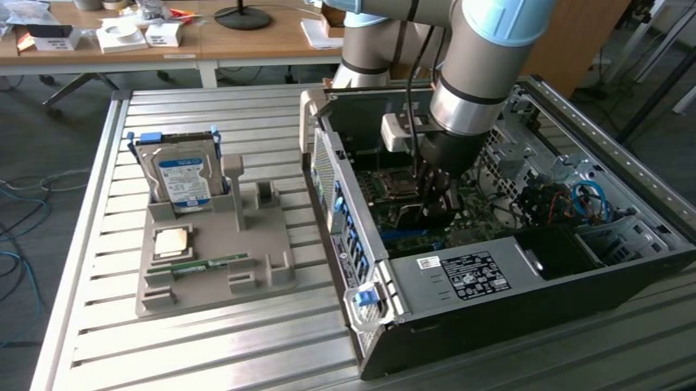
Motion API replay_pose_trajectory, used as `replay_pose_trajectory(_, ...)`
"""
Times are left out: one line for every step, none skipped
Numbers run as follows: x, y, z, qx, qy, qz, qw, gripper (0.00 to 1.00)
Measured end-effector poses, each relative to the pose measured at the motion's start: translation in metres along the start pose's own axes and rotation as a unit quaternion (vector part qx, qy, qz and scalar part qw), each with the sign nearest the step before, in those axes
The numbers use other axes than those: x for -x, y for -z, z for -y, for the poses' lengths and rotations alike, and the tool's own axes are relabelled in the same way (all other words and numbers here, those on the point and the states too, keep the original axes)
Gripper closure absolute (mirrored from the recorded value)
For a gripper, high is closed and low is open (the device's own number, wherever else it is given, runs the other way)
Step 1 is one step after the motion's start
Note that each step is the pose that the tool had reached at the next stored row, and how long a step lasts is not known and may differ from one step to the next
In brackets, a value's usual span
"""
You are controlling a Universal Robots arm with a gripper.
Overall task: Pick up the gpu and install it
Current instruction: 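Insert the gpu into the slot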
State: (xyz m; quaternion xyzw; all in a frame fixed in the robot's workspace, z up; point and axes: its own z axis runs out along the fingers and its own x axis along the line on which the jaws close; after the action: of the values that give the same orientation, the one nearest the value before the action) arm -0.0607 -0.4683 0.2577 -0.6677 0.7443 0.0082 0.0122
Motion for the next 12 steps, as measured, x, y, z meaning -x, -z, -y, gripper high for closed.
replay_pose_trajectory(0.0, 0.0, -0.0002, 0.0, 0.0, 0.0, 1.0, 0.74)
replay_pose_trajectory(0.0, 0.0, -0.0004, 0.0, 0.0, -0.0001, 1.0, 0.74)
replay_pose_trajectory(0.0, 0.0, -0.0004, 0.0, 0.0, 0.0, 1.0, 0.74)
replay_pose_trajectory(0.0, 0.0, -0.0004, 0.0, 0.0, -0.0001, 1.0, 0.74)
replay_pose_trajectory(0.0, 0.0, -0.0004, 0.0, 0.0, -0.0001, 1.0, 0.74)
replay_pose_trajectory(0.0, 0.0, -0.0005, 0.0, 0.0, 0.0, 1.0, 0.74)
replay_pose_trajectory(0.0, 0.0, -0.0007, 0.0, 0.0, -0.0001, 1.0, 0.74)
replay_pose_trajectory(0.0, 0.0, -0.0007, 0.0, 0.0, -0.0001, 1.0, 0.74)
replay_pose_trajectory(-0.0001, 0.0, -0.0007, 0.0, 0.001, -0.0001, 1.0, 0.74)
replay_pose_trajectory(-0.0001, 0.0, -0.0007, 0.0, 0.002, -0.0001, 1.0, 0.74)
replay_pose_trajectory(0.0, 0.0, -0.0007, 0.0001, 0.004, -0.0001, 1.0, 0.74)
replay_pose_trajectory(-0.0001, 0.0, -0.0007, 0.0001, 0.005, 0.0, 1.0, 0.74)
